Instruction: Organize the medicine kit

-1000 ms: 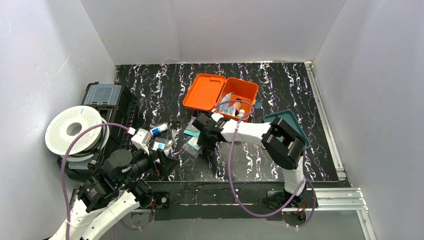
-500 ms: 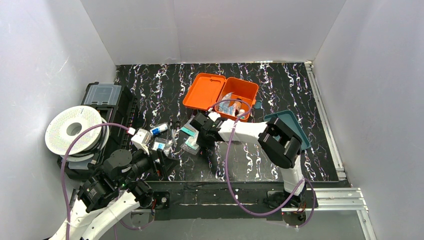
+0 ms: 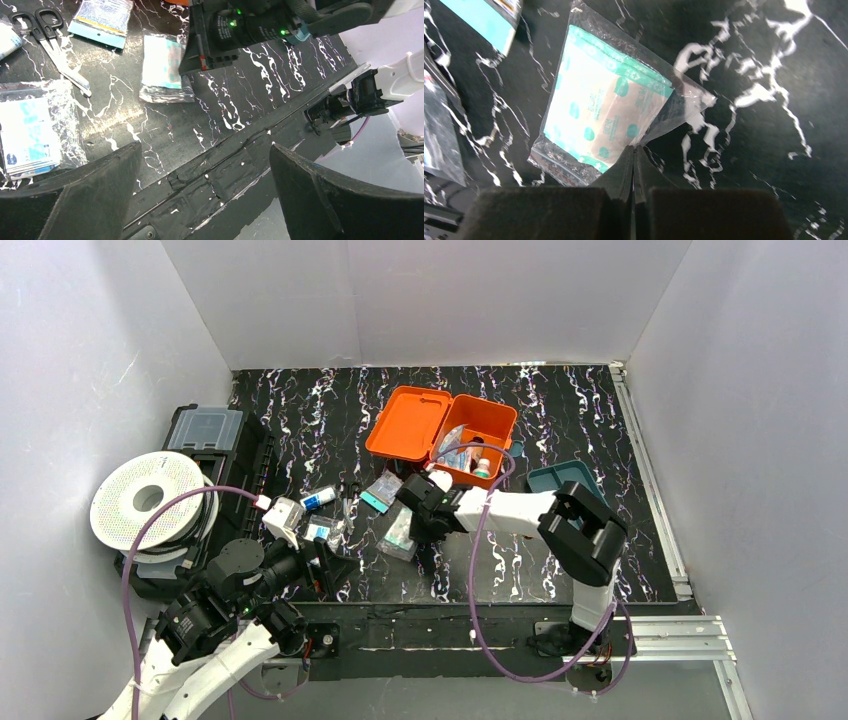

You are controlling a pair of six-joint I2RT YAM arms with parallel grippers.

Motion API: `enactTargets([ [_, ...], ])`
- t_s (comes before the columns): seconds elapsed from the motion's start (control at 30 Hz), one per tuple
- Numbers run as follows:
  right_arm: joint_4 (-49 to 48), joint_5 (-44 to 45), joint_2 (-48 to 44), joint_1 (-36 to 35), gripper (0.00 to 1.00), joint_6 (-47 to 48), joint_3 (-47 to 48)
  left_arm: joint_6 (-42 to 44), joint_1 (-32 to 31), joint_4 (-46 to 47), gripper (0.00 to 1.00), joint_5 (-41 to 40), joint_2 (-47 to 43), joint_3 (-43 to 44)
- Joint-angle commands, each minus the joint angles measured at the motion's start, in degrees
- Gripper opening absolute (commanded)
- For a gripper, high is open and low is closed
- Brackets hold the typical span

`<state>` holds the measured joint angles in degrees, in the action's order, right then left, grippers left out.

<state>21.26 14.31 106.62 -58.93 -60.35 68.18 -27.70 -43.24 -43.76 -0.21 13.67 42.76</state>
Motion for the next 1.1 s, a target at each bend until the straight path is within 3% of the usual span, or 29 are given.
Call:
enactTargets([
  [0.0,2.3,-0.5,-5.9,-0.8,0.01,2.7,-3.3,0.1,0.0,0.0,1.0,-0.4,0.1,-0.2],
  [0.53,5.4,1.8,-27.5,-2.6,0.01,7.3,-8.9,-0.1,0.0,-0.3,0.99,-1.4,0.6,-0.1],
  [0.87,12.6,11.7,-34.8,-1.9,0.01,12.3,-1.2,-0.2,0.0,-0.3,1.0,-1.6,1.0,-0.1],
  [1.07,14.1,12.6,-35.9,3.0,0.01,16.5,4.6,-0.1,0.0,-0.4,0.99,-1.4,1.6,0.0],
])
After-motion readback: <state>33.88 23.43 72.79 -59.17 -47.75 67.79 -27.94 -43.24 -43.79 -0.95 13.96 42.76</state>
